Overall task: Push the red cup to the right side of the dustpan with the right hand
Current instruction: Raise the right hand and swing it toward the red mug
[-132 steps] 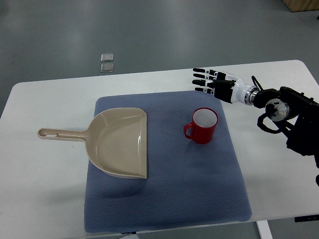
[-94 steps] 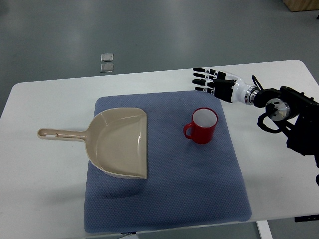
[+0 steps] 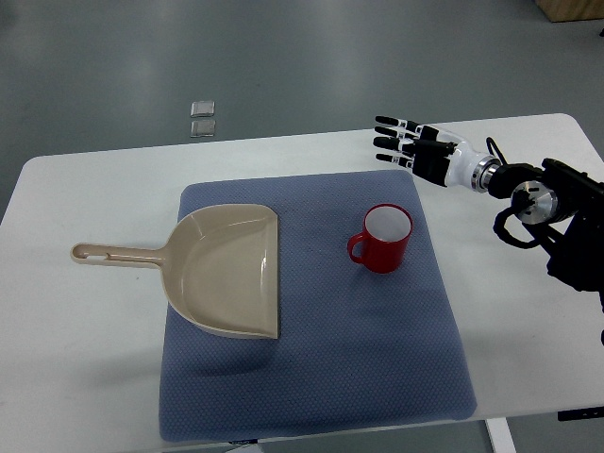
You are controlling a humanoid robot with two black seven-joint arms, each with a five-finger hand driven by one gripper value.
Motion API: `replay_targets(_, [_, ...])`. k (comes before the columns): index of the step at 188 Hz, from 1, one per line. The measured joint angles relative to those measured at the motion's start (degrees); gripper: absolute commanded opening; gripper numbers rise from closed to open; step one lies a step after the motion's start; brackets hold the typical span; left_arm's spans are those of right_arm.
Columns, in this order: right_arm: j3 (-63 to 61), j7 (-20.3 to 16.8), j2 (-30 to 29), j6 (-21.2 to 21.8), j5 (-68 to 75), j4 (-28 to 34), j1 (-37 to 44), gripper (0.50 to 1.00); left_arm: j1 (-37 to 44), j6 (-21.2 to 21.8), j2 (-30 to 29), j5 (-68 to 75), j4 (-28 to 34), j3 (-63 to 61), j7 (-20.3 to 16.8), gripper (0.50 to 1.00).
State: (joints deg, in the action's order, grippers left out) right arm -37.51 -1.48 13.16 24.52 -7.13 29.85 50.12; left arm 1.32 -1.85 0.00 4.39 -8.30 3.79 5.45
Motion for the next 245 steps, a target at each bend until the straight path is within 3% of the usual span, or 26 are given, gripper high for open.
replay_targets(64, [-1.51, 1.03, 2.82, 1.65, 0.27, 0.0, -0.11, 0.934, -0.01, 0.01, 0.0, 0.0, 0.04, -0.07, 0.0, 1.0])
replay_targets(120, [-1.54, 8.88, 4.34, 2.62, 0.2, -0.14, 0.09, 0.934, 0.0, 0.01, 0.0, 0.0, 0.02, -0.01, 0.0, 1.0])
replay_targets(166, [-0.64, 11.43, 6.0, 7.69, -4.47, -0.04, -0.28, 0.934, 0.0, 0.0, 0.0, 0.0, 0.04, -0.04, 0.0, 1.0])
replay_targets(198, [-0.54, 19.21, 6.89, 10.0, -15.66, 0.25, -0.83, 0.934, 0.0, 0.01, 0.0, 0.0, 0.04, -0.02, 0.0, 1.0])
replay_targets(245, [-0.09, 34.59, 9.58, 10.48, -34.96, 0.47, -1.23, 0.934, 0.0, 0.0, 0.0, 0.0, 0.04, -0.01, 0.0, 1.0])
